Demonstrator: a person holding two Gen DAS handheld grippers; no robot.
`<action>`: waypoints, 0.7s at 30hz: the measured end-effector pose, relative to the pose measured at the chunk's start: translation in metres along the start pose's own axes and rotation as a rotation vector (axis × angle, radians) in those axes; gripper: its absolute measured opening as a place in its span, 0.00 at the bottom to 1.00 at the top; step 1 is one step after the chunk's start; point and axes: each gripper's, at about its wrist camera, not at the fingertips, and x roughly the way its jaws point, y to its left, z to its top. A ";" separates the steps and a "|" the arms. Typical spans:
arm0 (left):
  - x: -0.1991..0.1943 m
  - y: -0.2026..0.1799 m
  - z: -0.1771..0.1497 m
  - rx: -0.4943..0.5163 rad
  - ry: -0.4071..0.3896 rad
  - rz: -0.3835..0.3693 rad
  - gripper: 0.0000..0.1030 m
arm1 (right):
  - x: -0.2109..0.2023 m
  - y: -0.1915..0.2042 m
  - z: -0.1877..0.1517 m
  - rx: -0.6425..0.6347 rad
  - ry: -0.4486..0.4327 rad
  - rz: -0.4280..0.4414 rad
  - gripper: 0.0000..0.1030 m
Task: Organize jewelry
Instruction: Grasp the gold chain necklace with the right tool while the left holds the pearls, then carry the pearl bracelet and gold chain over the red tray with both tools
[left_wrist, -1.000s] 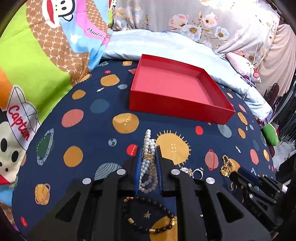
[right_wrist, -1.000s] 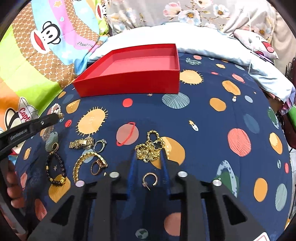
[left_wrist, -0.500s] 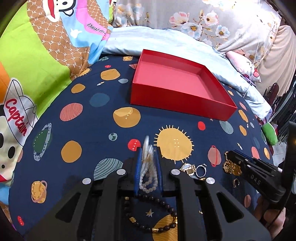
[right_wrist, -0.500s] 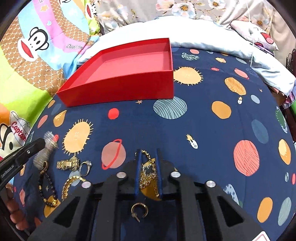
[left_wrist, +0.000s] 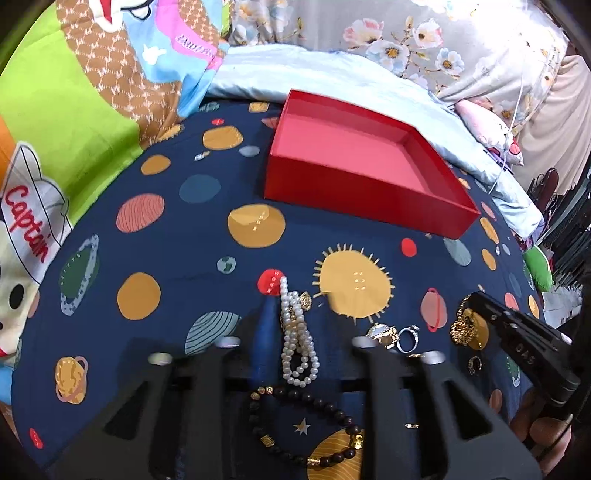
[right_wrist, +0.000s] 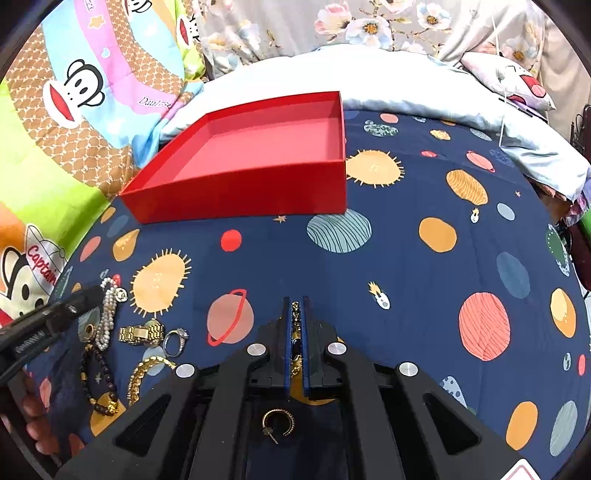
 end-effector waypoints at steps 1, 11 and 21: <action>0.002 0.000 0.000 -0.002 0.004 0.003 0.40 | 0.000 0.000 0.000 0.001 0.001 0.004 0.03; 0.018 0.000 -0.002 -0.006 0.037 0.000 0.13 | -0.006 -0.004 0.001 0.029 -0.005 0.028 0.03; -0.023 -0.007 0.014 -0.003 -0.046 -0.056 0.12 | -0.055 -0.001 0.021 0.022 -0.127 0.042 0.03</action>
